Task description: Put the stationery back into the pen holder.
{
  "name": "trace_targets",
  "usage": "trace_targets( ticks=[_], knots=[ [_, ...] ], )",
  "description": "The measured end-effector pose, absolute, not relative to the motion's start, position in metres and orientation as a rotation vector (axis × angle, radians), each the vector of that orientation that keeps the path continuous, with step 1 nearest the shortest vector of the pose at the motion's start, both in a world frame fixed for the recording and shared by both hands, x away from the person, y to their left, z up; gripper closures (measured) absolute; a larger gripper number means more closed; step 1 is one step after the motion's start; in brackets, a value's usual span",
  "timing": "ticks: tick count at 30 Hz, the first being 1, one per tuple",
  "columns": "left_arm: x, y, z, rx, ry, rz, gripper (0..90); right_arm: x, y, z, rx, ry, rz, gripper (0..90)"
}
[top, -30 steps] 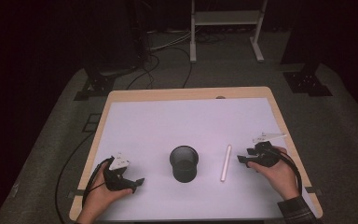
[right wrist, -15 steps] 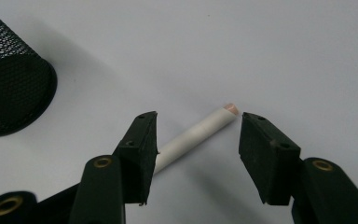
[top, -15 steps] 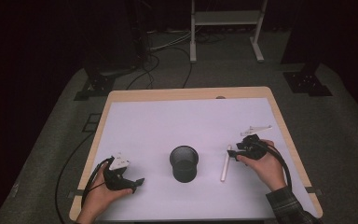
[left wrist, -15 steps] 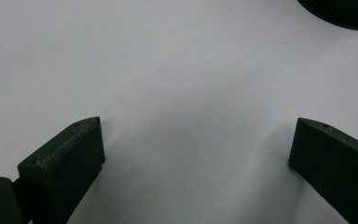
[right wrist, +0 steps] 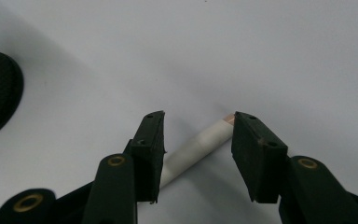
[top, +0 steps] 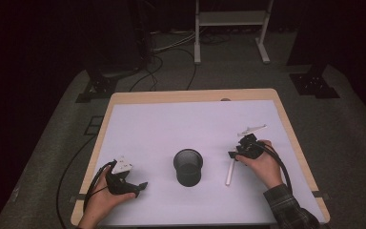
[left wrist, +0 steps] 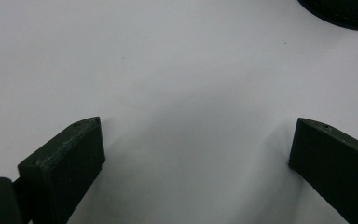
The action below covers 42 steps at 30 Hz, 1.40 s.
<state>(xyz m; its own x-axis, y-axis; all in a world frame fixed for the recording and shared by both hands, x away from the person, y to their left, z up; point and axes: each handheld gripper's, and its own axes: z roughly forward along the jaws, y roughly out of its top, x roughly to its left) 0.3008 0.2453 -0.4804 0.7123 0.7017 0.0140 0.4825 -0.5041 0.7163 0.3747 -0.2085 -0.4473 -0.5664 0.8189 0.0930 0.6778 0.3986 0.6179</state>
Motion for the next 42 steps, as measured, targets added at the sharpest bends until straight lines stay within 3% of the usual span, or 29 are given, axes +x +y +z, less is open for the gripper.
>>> trace_targets(
  ticks=[7, 25, 42],
  knots=[
    [0.301, 0.245, -0.480, 2.203, 0.895, 0.396, 2.2, 0.380, -0.207, -0.454, 1.338, 2.456, 0.874, 56.5],
    [0.301, 0.245, -0.481, 2.200, 0.896, 0.396, 2.2, 0.381, -0.203, -0.455, 1.279, 2.536, 0.825, 77.1],
    [0.301, 0.245, -0.481, 2.200, 0.896, 0.396, 2.2, 0.367, -0.201, -0.446, 1.250, 2.645, 0.617, 77.4]
  ],
)
